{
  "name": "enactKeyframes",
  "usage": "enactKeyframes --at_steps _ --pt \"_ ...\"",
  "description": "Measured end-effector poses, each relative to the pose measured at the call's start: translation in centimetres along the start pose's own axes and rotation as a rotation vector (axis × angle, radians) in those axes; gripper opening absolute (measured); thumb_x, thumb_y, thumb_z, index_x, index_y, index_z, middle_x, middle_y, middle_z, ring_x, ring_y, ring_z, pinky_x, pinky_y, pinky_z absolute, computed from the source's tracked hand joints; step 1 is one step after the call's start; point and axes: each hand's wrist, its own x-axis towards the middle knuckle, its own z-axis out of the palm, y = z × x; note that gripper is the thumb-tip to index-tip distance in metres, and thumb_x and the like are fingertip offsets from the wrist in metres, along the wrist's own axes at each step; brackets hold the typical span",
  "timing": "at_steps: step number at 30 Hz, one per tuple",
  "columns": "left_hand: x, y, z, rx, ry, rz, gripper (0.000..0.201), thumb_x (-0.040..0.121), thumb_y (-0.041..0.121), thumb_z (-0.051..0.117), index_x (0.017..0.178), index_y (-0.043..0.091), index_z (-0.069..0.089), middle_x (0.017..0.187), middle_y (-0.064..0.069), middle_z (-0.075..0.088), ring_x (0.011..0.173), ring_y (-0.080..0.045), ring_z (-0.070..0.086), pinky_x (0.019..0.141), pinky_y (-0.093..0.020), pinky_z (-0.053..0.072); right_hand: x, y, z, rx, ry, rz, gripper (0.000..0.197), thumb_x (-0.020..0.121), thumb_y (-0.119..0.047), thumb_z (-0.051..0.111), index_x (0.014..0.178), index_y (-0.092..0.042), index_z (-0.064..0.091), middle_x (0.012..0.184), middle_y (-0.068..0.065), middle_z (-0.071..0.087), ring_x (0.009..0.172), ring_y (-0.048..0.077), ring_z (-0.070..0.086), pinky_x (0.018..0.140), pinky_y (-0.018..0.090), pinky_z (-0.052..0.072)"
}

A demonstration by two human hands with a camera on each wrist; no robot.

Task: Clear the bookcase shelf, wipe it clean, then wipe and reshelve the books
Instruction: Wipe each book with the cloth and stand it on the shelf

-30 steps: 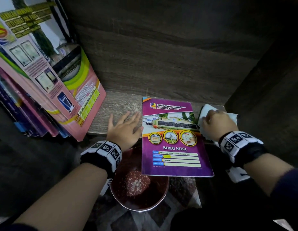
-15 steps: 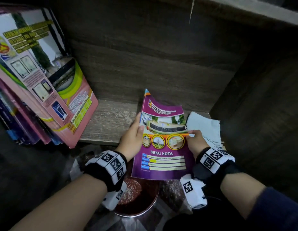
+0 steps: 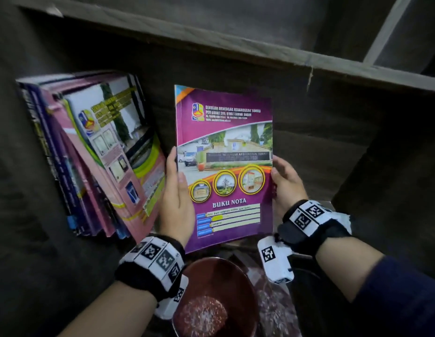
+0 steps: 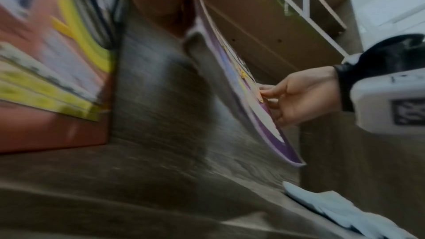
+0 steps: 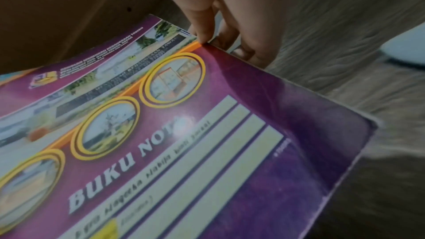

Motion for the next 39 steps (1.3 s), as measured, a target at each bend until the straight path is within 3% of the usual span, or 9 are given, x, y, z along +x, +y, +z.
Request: enactKeyframes --at_steps 3,7,10,15,19,23,28,33,39 --pt "1.0 -0.6 -2.0 0.06 0.089 0.012 0.048 0.1 0.049 0.026 0.148 0.05 0.02 0.147 0.004 0.046 0.129 -0.022 0.051 0.099 -0.054 0.047 1.6 -0.9 3.8 -0.022 -0.062 -0.008 0.027 0.098 -0.003 0.046 0.105 -0.021 0.065 0.091 0.0 0.073 0.067 0.011 0.068 0.055 0.024 0.053" --pt "1.9 -1.0 -4.3 0.231 0.216 0.112 0.045 0.103 0.033 0.034 0.145 0.048 0.025 0.139 0.025 0.041 0.125 0.017 0.038 0.102 -0.009 0.034 3.8 -1.2 9.0 -0.078 -0.081 -0.009 0.035 0.095 0.002 0.047 0.092 -0.028 0.065 0.097 0.009 0.07 0.075 0.018 0.064 0.068 0.031 0.055" --pt "2.1 -0.8 -5.5 0.326 0.297 0.2 0.048 0.102 0.016 0.045 0.146 0.031 0.032 0.136 0.023 0.042 0.125 0.02 0.034 0.099 -0.001 0.028 4.9 -0.9 12.7 -0.054 -0.065 -0.053 0.032 0.094 0.007 0.046 0.1 -0.018 0.065 0.083 0.002 0.066 0.073 0.017 0.062 0.063 0.024 0.055" --pt "1.7 -0.9 -6.5 0.432 0.362 0.34 0.051 0.093 0.001 0.055 0.142 0.001 0.04 0.121 -0.001 0.058 0.113 0.011 0.05 0.094 -0.006 0.037 5.6 0.5 16.7 -0.063 -0.06 -0.038 0.033 0.096 0.002 0.044 0.112 -0.016 0.067 0.076 -0.007 0.061 0.06 0.01 0.055 0.052 0.028 0.048" --pt "0.9 -1.1 -7.8 0.645 0.335 0.474 0.047 0.087 0.005 0.067 0.131 -0.004 0.053 0.093 -0.004 0.057 0.078 -0.009 0.052 0.078 -0.016 0.045 5.8 0.9 18.2 -0.071 -0.084 -0.003 0.034 0.096 0.003 0.045 0.115 -0.017 0.066 0.077 -0.008 0.058 0.057 0.007 0.049 0.039 0.016 0.045" --pt "0.2 -1.6 -9.5 0.816 0.339 0.494 0.043 0.08 0.009 0.075 0.12 0.0 0.064 0.091 -0.002 0.045 0.079 -0.015 0.043 0.083 -0.023 0.038 5.5 1.2 19.9 -0.061 -0.105 0.044 0.036 0.095 0.006 0.045 0.118 -0.014 0.064 0.077 -0.006 0.056 0.061 0.008 0.05 0.04 0.017 0.047" --pt "0.1 -2.9 -10.3 0.635 0.343 0.429 0.053 0.075 -0.007 0.076 0.125 -0.005 0.057 0.115 0.0 0.036 0.103 0.007 0.044 0.095 -0.007 0.037 4.3 1.7 21.9 -0.104 -0.311 0.101 0.041 0.095 0.003 0.047 0.115 -0.03 0.06 0.113 -0.002 0.062 0.105 0.021 0.059 0.079 0.04 0.057" --pt "0.3 -3.2 -9.9 0.589 0.365 0.431 0.052 0.086 0.004 0.065 0.133 0.007 0.044 0.126 -0.009 0.034 0.106 -0.021 0.053 0.095 -0.028 0.049 3.4 2.3 23.4 -0.202 -0.543 0.03 0.056 0.092 0.002 0.054 0.133 -0.036 0.05 0.139 -0.01 0.049 0.119 0.016 0.052 0.1 0.047 0.048" --pt "0.3 -3.5 -10.1 0.665 0.377 0.376 0.076 0.084 0.003 0.068 0.147 0.008 0.026 0.132 -0.012 0.031 0.109 -0.035 0.052 0.095 -0.04 0.05 2.7 5.4 21.9 -0.186 -0.403 0.133 0.04 0.088 -0.006 0.064 0.117 -0.033 0.059 0.122 -0.004 0.061 0.106 0.015 0.059 0.098 0.041 0.05"
